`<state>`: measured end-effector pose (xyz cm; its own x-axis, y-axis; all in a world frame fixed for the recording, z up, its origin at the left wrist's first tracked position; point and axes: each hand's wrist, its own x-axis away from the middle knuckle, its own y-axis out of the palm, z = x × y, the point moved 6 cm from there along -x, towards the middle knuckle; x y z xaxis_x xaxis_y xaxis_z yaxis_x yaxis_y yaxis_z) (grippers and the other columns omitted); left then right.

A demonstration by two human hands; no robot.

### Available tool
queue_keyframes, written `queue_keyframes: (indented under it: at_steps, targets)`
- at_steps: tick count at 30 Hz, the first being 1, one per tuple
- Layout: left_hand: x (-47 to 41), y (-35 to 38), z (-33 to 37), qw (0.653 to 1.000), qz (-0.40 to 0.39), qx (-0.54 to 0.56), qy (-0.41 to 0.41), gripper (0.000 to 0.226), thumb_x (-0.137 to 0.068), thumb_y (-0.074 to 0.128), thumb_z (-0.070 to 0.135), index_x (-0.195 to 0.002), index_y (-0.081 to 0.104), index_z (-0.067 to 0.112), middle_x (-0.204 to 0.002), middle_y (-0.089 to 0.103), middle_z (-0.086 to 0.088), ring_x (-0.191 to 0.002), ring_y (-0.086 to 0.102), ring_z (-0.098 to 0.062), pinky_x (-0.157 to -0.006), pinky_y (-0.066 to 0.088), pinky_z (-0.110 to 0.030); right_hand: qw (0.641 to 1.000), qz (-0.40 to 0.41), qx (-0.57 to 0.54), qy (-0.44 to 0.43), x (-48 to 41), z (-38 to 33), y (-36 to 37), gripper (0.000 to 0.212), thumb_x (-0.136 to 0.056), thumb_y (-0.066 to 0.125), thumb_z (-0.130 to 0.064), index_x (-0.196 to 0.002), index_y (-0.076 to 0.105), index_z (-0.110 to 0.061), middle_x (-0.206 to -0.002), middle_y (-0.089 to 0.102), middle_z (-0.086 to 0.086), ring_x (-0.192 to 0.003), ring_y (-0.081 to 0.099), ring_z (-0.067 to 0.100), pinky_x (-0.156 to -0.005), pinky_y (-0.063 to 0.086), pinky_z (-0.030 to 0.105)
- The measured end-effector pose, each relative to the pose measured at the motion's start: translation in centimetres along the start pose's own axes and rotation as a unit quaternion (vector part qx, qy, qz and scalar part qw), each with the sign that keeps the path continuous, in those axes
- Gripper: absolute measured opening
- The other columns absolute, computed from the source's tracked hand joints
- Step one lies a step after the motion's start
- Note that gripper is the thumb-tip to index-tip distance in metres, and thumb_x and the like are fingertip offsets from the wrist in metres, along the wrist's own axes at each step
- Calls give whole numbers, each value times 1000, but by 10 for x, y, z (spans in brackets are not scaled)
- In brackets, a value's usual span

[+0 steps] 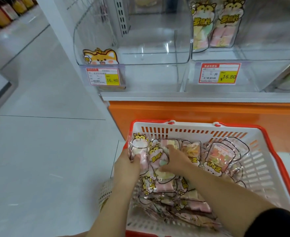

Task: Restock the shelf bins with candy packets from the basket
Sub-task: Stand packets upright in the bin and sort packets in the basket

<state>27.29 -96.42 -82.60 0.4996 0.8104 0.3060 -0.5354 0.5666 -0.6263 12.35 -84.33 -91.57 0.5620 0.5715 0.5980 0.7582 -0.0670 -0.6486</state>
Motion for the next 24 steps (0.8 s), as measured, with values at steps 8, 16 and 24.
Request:
queue_keyframes:
  at_steps: [8,16,24]
  targets:
    - [31,11,47,997,-20,13,73,16,-102,51,18,-113,63,15,-95,66,-2,-80,61,-12,-68,46,-9,970,98,-221,-27,83,8,-66,25,-94,65,-33,-85,49,-15,-76,54,6,-62,53,16,-53,42,24]
    - [101,26,151,960,-110,48,251,51,-96,47,61,-142,48,41,-125,50,29,-110,46,15,-97,37,-9,885,183,-418,-92,157,-1,-126,19,-98,50,-17,-89,66,-23,-75,68,-3,-71,61,17,-69,49,36]
    - [118,-3,195,947,-155,94,265,79,-86,75,38,-149,28,40,-136,39,9,-107,53,1,-85,45,-14,856,118,-474,-172,216,-3,-175,24,-98,49,-8,-99,73,-9,-95,75,16,-88,71,33,-79,57,44]
